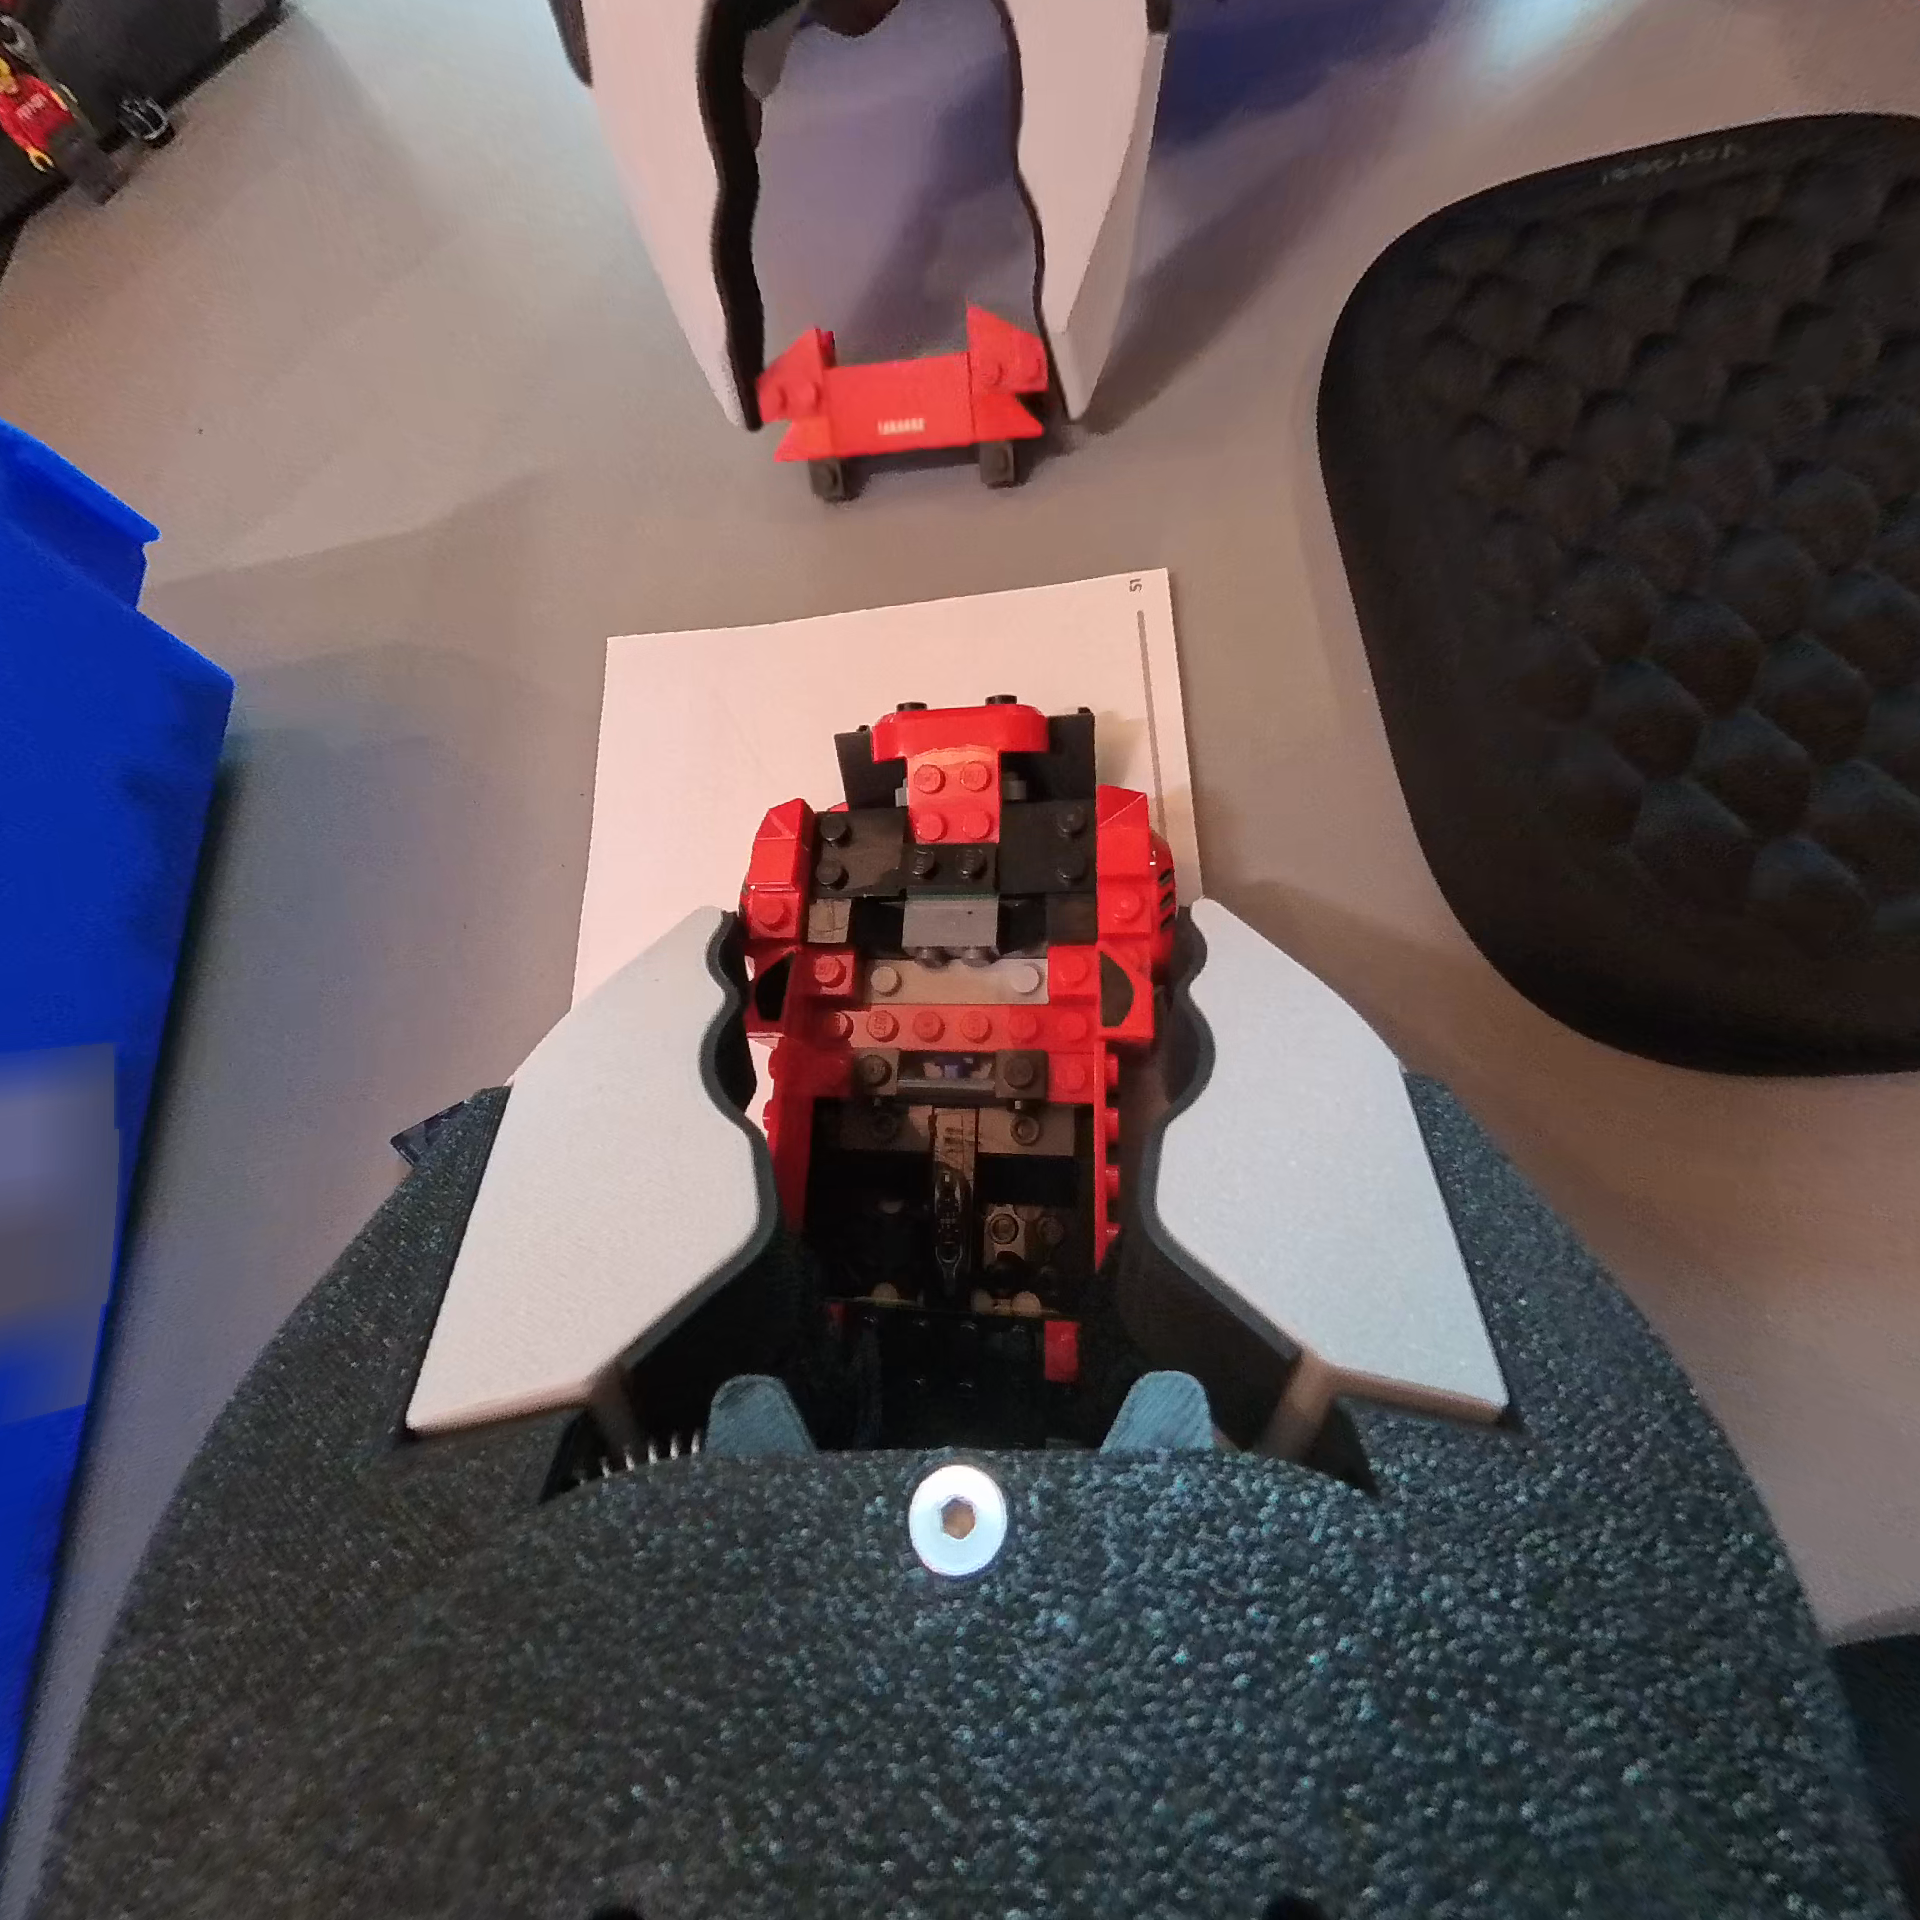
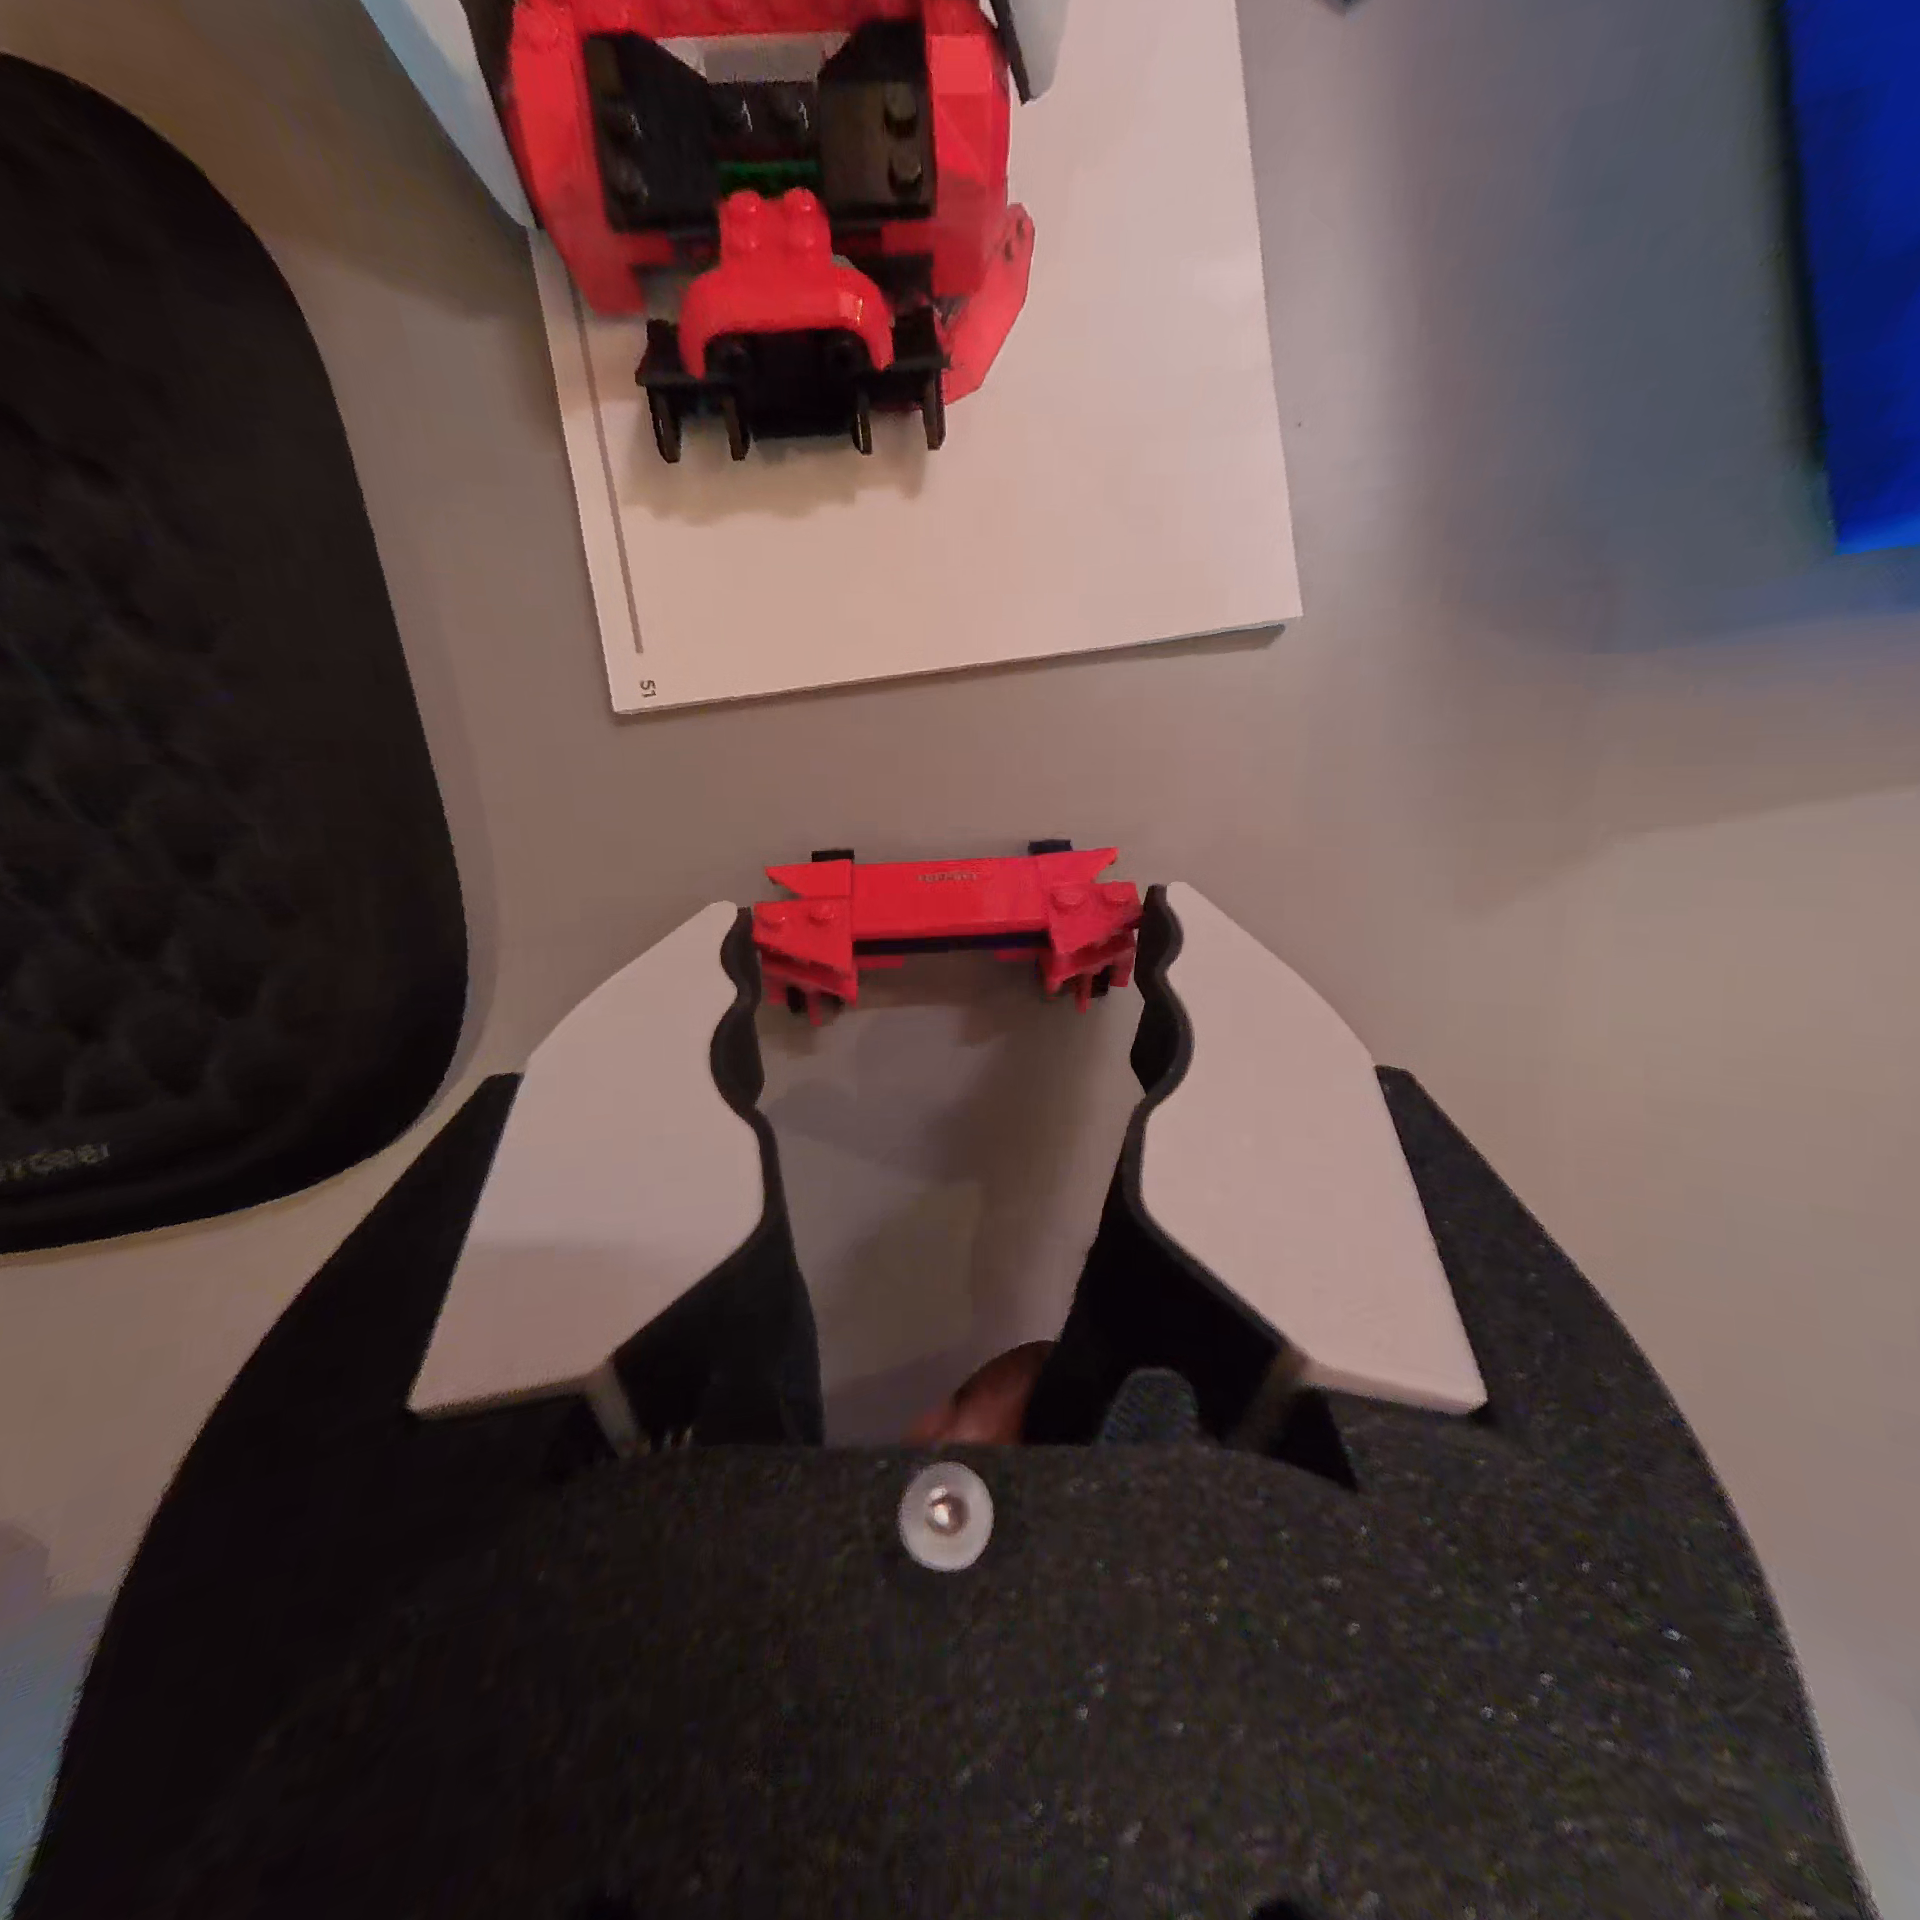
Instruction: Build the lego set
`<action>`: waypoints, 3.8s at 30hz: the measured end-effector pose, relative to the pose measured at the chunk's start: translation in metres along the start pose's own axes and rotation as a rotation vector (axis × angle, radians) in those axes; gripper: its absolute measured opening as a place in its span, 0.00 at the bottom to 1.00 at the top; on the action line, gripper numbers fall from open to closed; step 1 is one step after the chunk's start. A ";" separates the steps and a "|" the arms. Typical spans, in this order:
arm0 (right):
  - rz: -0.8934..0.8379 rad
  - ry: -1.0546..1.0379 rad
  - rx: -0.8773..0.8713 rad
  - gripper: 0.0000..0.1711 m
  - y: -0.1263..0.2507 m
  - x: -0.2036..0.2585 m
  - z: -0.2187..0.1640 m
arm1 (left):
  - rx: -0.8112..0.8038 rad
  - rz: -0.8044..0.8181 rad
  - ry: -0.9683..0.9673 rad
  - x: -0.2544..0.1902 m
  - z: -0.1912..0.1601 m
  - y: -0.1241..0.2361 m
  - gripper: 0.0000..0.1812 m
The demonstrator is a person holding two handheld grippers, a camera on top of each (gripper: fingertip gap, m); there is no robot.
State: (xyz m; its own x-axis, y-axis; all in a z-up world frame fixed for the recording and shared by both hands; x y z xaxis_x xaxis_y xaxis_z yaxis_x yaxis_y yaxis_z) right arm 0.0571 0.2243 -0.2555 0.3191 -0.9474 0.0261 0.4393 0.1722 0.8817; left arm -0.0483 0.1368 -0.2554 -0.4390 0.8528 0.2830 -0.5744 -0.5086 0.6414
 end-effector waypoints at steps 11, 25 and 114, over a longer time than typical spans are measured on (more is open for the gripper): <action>0.032 -0.042 -0.237 0.41 0.002 0.027 0.053 | -0.003 0.000 0.000 0.000 0.000 0.000 0.43; 0.039 -0.016 -0.228 0.29 -0.036 0.037 0.071 | -0.013 -0.010 0.000 0.000 0.000 0.001 0.43; 0.100 -0.166 -0.482 0.29 -0.022 0.035 0.082 | -0.159 0.020 0.036 0.010 0.006 0.026 0.43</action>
State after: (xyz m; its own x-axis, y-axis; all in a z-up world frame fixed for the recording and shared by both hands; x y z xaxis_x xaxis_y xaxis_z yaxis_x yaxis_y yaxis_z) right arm -0.0100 0.1652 -0.2349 0.2591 -0.9432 0.2081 0.7630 0.3320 0.5546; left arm -0.0634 0.1332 -0.2319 -0.4741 0.8390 0.2671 -0.6664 -0.5401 0.5139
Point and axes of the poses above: each gripper's, where its closed fingertips meet, y back along the fingers, z out of its top, x = y × z across the jaws, the point moved 2 cm from there along y, back along the fingers, and after that the axes turned 9 degrees about -y, right-handed, at the moved point
